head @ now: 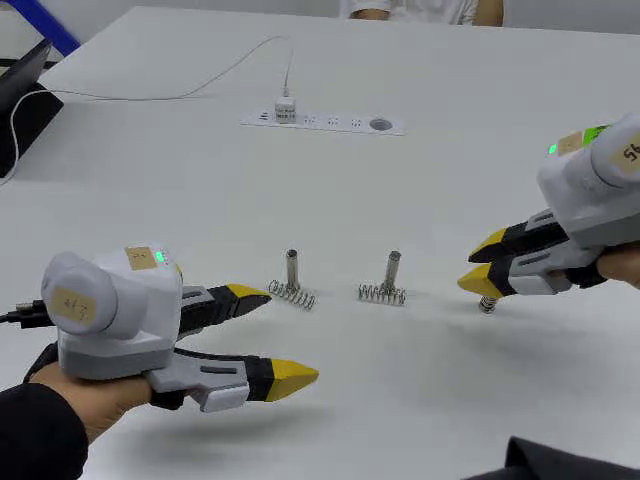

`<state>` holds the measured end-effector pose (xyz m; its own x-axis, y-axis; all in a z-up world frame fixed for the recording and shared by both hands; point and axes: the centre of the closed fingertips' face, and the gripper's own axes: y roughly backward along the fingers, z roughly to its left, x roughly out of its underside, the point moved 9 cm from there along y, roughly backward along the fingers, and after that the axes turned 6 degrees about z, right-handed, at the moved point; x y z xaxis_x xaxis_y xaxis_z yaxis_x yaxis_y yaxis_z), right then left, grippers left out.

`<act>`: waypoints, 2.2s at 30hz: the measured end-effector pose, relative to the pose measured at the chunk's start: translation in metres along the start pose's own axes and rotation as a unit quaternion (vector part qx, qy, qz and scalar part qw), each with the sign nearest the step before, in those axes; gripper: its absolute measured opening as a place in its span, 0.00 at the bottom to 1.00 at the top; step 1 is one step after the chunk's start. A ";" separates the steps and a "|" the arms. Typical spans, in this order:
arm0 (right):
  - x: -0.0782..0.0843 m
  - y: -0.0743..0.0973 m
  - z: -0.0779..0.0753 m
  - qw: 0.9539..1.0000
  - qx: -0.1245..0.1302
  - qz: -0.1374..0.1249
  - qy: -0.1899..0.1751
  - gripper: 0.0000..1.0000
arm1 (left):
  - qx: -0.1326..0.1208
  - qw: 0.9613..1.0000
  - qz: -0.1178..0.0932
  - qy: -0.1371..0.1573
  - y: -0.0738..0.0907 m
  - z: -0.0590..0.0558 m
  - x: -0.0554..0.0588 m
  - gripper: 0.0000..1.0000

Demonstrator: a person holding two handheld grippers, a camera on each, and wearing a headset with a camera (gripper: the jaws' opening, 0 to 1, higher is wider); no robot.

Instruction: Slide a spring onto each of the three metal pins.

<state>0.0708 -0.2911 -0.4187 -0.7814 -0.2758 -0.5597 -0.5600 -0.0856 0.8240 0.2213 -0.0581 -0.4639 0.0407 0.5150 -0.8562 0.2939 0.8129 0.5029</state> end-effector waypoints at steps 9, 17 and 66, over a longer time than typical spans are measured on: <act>-0.014 -0.019 0.011 0.999 -0.023 0.008 0.028 0.20 | 0.000 1.000 0.000 -0.001 0.000 -0.001 -0.001 0.63; -0.023 -0.036 0.013 0.998 -0.039 0.013 0.038 0.19 | 0.000 1.000 0.001 -0.001 0.000 -0.002 0.000 0.63; -0.020 -0.056 0.032 0.992 -0.081 0.056 0.082 0.11 | 0.012 1.000 0.009 -0.009 -0.007 -0.003 -0.004 0.58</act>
<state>0.1089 -0.2502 -0.4570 -0.7737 -0.4424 -0.4535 -0.4111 -0.1941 0.8907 0.2157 -0.0651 -0.4642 0.0638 0.5250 -0.8487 0.3148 0.7964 0.5163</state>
